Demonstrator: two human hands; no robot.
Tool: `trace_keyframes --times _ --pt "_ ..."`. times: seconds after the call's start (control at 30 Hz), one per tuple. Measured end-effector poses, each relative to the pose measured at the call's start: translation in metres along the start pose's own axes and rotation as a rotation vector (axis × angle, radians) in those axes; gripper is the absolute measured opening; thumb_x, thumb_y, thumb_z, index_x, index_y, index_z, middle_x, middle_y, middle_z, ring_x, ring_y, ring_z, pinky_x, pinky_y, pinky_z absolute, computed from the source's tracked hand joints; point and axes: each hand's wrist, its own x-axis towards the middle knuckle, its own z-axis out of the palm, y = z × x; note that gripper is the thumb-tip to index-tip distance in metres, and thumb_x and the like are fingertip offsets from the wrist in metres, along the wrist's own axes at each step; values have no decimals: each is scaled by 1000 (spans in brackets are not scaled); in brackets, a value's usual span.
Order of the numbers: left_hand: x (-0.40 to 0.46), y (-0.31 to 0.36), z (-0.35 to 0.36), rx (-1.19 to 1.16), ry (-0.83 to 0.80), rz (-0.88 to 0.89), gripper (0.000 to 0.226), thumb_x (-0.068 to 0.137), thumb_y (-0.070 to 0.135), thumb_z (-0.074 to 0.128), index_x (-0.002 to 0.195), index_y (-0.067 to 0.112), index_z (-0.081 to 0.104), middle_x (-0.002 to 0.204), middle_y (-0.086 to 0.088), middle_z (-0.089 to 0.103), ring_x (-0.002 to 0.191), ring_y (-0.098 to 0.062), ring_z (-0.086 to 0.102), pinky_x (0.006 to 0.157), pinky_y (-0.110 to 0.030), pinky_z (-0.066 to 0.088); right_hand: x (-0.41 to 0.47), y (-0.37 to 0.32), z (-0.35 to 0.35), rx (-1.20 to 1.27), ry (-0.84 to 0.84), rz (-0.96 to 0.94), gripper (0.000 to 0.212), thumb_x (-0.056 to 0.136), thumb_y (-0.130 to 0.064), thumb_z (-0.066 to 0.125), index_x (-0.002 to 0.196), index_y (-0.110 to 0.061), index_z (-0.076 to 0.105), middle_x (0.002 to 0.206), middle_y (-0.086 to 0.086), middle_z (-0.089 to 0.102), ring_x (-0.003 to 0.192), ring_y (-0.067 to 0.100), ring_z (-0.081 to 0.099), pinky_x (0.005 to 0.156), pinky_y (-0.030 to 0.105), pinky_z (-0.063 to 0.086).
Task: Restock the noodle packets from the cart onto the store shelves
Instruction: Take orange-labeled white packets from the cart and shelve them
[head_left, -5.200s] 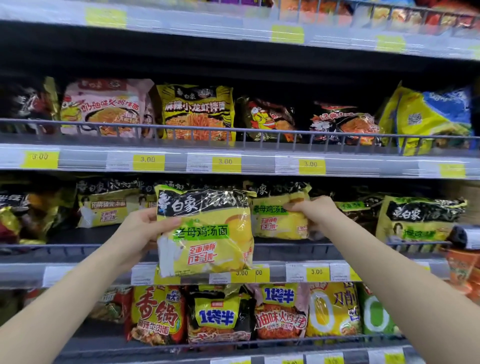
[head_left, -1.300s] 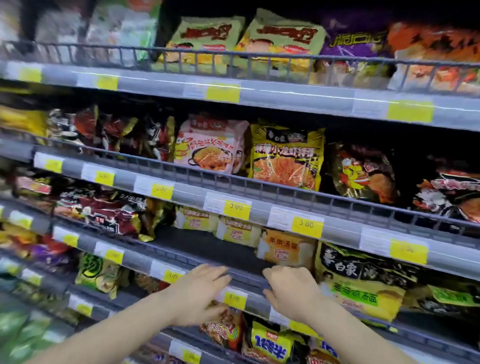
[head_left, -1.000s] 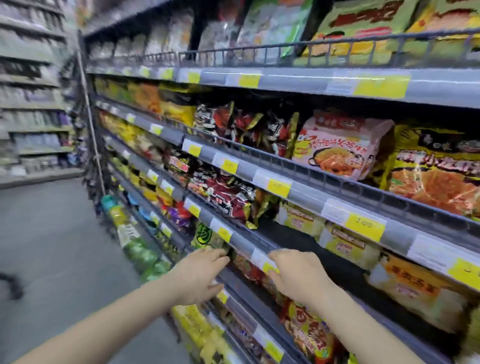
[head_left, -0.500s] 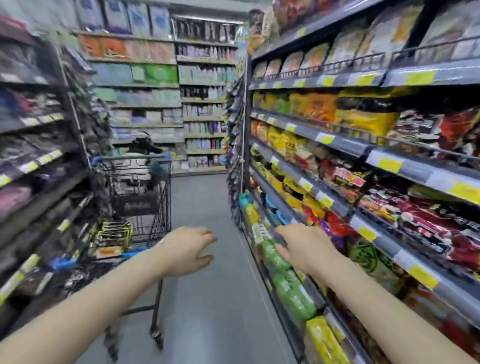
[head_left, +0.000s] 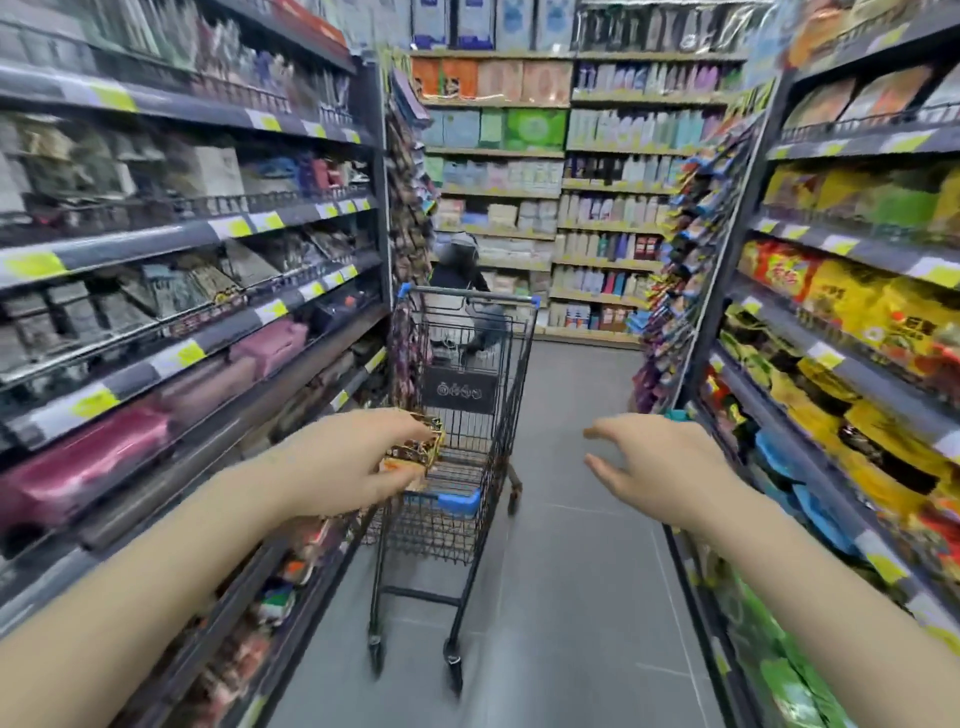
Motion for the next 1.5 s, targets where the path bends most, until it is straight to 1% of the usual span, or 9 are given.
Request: trace_keyframes --times 0.13,0.27,0.47,0.63,0.8,0.93,1.03,1.23,1.5 --pt "20 -54 5 -18 -36 -51 43 91 43 46 129 22 50 128 8 55 109 -5 52 98 -23 39 71 -5 10 -14 -14 -64 37 95 -46 40 129 -33 49 133 -11 55 124 15 51 94 32 45" --pt "61 -116 3 -31 -20 -116 68 77 62 25 125 24 54 124 8 58 112 -9 53 98 -31 42 147 -2 14 2 -10 -106 36 95 -47 40 127 -36 50 127 -13 59 114 12 57 87 31 48" --pt "115 -206 13 -72 -9 -211 73 76 64 22 126 22 55 126 6 59 111 -11 56 97 -31 43 268 -15 30 35 2 -169 35 95 -47 41 128 -38 51 123 -17 61 107 9 60 77 26 44" --pt "145 -282 29 -78 -79 -279 44 93 43 44 130 22 52 133 7 54 119 -9 50 102 -30 38 368 -48 61 80 -51 -216 32 96 -45 42 123 -33 54 118 -13 64 107 11 60 77 27 46" --pt "188 -371 54 -104 -136 -259 44 92 45 40 127 23 54 129 7 57 116 -10 53 99 -34 42 457 -74 102 142 -79 -200 36 96 -43 42 130 -34 51 123 -16 61 111 6 59 77 25 48" --pt "232 -432 86 -156 -159 -203 44 90 45 38 122 23 58 123 9 60 104 -6 54 96 -36 44 516 -87 138 178 -101 -131 38 96 -43 41 132 -34 49 128 -15 59 117 8 57 87 29 49" --pt "267 -462 115 -194 -205 -133 54 87 51 30 123 21 58 121 6 62 110 -12 56 96 -33 44 550 -89 170 219 -120 -65 39 95 -42 43 133 -33 49 128 -13 60 118 11 57 89 32 49" --pt "324 -504 196 -323 -257 -46 34 94 34 47 125 21 56 123 8 60 112 -7 54 98 -24 40 598 -83 255 283 -211 55 43 96 -41 42 138 -32 43 136 -14 53 124 9 52 96 35 45" --pt "342 -538 344 -461 -359 -90 31 92 34 49 119 23 61 118 11 62 109 -3 54 96 -17 37 643 -89 426 440 -369 142 38 95 -38 46 132 -28 48 124 -7 63 113 17 59 90 45 51"
